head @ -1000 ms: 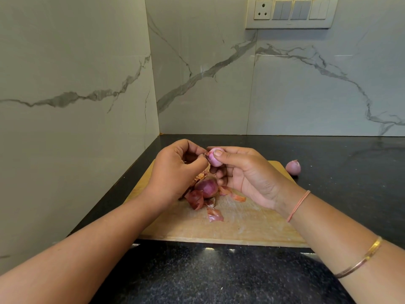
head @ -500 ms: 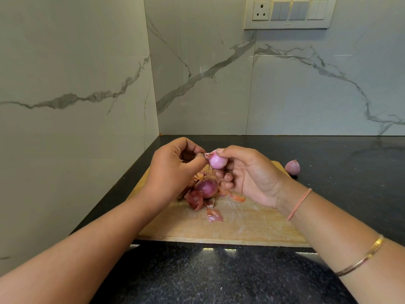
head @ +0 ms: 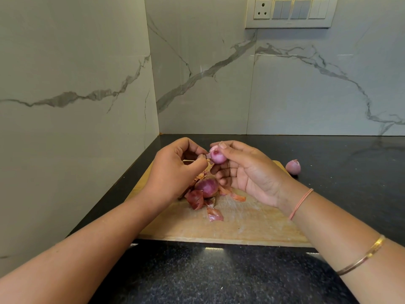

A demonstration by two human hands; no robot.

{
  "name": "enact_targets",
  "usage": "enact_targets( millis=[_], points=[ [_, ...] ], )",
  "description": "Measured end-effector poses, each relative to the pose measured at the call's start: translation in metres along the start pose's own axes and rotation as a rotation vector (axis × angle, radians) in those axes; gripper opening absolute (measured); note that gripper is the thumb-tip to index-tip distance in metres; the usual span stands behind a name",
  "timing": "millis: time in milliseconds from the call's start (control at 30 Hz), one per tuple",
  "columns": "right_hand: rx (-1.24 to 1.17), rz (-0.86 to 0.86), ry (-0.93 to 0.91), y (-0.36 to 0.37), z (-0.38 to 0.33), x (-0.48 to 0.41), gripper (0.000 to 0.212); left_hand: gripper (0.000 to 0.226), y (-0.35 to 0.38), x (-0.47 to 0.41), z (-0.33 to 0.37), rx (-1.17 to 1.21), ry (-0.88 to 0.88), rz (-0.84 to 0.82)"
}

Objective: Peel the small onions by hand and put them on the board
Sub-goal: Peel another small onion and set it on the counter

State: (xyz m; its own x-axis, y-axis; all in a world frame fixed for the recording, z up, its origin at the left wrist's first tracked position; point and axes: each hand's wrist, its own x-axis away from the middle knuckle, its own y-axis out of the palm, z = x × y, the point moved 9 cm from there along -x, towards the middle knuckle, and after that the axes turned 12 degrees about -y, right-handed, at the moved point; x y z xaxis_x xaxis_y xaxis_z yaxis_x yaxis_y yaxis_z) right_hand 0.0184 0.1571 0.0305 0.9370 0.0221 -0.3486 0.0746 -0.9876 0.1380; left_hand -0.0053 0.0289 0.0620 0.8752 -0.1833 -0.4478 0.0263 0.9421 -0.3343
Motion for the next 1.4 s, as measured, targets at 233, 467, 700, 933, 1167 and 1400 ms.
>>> enact_targets(
  millis=[233, 467, 700, 933, 1167, 1400],
  points=[
    [0.083, -0.039, 0.006, 0.002, 0.003, -0.001, 0.019, 0.013, -0.004, -0.005, -0.006, -0.023, -0.044, 0.03],
    [0.064, -0.126, 0.028, 0.011, 0.001, 0.004, 0.015, 0.014, -0.014, -0.01, -0.012, -0.068, -0.099, 0.109],
    [0.056, -0.17, 0.022, 0.012, 0.0, 0.006, 0.025, 0.013, -0.025, -0.017, -0.025, -0.08, -0.18, 0.155],
    [0.092, -0.068, -0.067, -0.001, -0.006, 0.003, 0.035, 0.013, -0.011, -0.011, -0.015, -0.038, -0.073, 0.039],
    [0.195, -0.016, -0.106, -0.007, -0.012, 0.001, 0.035, 0.023, -0.005, -0.003, 0.002, -0.034, 0.027, -0.074],
    [0.347, 0.021, -0.168, -0.012, -0.017, 0.0, 0.038, 0.006, 0.0, 0.002, 0.008, -0.108, 0.07, -0.109]
  ],
)
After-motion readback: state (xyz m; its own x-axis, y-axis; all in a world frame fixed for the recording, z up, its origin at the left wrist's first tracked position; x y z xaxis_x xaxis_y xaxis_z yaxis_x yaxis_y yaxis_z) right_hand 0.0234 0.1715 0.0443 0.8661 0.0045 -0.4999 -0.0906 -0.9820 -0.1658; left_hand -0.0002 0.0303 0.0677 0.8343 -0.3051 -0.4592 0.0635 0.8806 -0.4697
